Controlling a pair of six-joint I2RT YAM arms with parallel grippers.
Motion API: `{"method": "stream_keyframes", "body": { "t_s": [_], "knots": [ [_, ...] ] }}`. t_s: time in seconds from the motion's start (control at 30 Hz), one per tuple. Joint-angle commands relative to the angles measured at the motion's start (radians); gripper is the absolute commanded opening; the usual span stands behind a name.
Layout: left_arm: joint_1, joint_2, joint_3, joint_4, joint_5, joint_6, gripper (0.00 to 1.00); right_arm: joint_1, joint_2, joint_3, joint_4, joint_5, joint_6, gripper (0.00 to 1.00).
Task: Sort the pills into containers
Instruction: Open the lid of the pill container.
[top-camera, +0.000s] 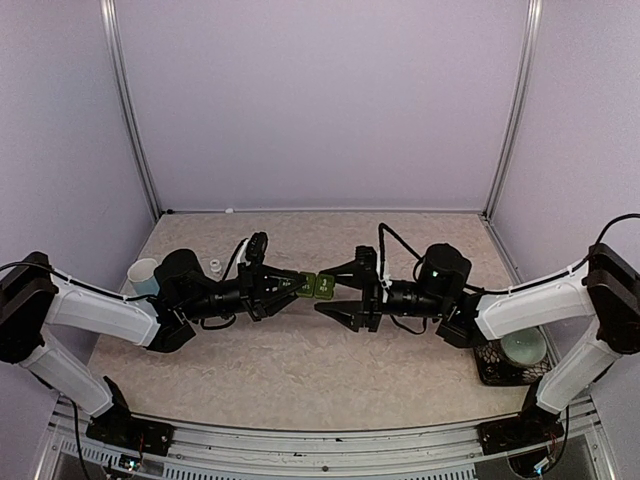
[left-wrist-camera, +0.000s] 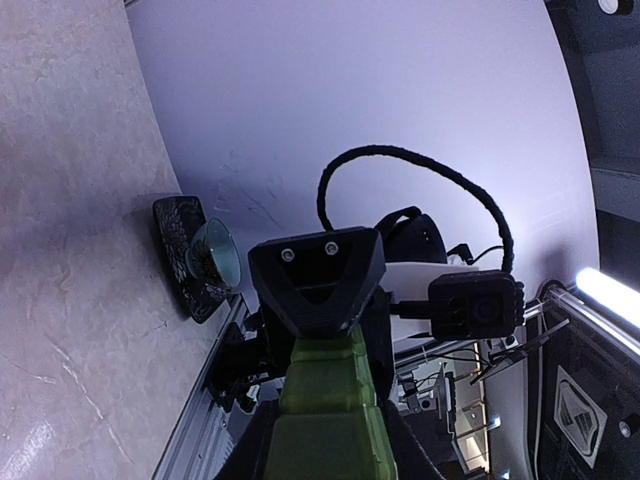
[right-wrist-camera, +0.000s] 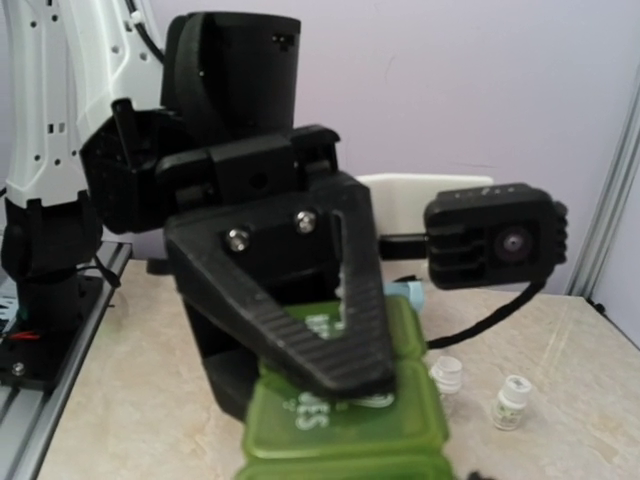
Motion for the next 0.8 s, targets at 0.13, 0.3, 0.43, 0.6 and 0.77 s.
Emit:
{"method": "stream_keyframes", "body": {
  "t_s": [0.13,0.3,0.43,0.6,0.77],
  "knots": [
    [-0.006,-0.025,0.022,0.023,0.008,0.009,0.20,-0.014,0.027,-0.033,0.092,-0.011,0.035,0.58],
    [-0.006,-0.029,0.018,0.023,0.005,0.007,0.20,-0.021,0.035,-0.037,0.120,-0.017,0.052,0.50],
    [-0.006,-0.027,0.014,0.027,0.005,0.006,0.20,-0.024,0.040,-0.036,0.139,-0.026,0.065,0.48],
    [-0.006,-0.027,0.010,0.032,0.004,0.004,0.20,-0.028,0.047,-0.036,0.151,-0.039,0.071,0.45],
    [-0.006,-0.029,0.012,0.034,0.004,0.004,0.20,-0.027,0.056,-0.048,0.159,-0.047,0.071,0.55]
  ]
}}
